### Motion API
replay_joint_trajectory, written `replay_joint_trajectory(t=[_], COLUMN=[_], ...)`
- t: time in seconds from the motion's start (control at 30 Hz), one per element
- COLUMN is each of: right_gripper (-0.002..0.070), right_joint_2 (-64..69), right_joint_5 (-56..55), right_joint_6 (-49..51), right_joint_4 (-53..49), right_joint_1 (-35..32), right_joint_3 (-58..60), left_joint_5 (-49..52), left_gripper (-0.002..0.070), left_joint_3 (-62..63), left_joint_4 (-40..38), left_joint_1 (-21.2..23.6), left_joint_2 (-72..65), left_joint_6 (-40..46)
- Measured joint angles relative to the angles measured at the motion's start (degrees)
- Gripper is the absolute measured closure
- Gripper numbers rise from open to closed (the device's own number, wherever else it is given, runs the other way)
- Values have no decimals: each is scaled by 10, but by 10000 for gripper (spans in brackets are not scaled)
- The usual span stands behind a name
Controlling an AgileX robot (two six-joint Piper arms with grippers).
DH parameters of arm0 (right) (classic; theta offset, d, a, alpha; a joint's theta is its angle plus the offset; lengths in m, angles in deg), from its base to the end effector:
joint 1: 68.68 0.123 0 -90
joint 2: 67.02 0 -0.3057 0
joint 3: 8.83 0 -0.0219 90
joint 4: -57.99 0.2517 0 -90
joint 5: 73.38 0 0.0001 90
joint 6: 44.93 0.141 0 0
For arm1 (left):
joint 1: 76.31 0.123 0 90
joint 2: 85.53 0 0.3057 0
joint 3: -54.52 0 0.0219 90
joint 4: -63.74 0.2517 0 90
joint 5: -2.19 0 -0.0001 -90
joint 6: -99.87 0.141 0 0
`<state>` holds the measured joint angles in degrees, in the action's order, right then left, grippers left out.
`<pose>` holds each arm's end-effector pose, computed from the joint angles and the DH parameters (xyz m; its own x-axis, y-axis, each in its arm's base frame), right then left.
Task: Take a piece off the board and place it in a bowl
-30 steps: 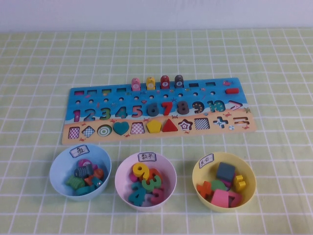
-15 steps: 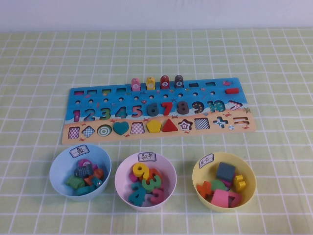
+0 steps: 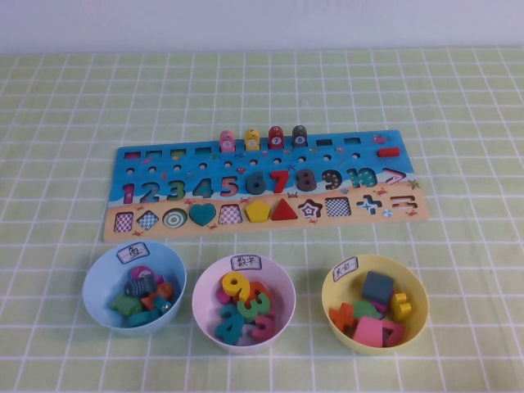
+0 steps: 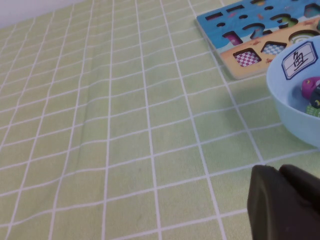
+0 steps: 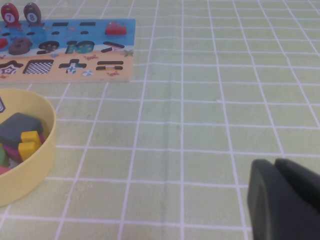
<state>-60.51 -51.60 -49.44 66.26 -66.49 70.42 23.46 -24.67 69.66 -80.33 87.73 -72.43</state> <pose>0.0797 0.0106 0.1561 -0.3022 0.0438 -0.9522 -0.0724 0.9950 0.0688 0.0807 -0.0004 0.1571 -0.2776 0.2486 -0.9280 0.1005 0.9682 0.2293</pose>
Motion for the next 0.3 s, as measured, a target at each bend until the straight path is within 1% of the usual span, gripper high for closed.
replay_joint_trajectory(t=[0.3], right_gripper=[694], right_joint_2=[0], right_joint_5=[0], right_joint_6=[0], right_joint_4=[0], right_joint_1=[0], right_joint_3=[0], left_joint_5=[0], left_gripper=[678], left_joint_3=[0], left_joint_4=[0], left_joint_1=[0], left_joint_2=[0], left_joint_6=[-3])
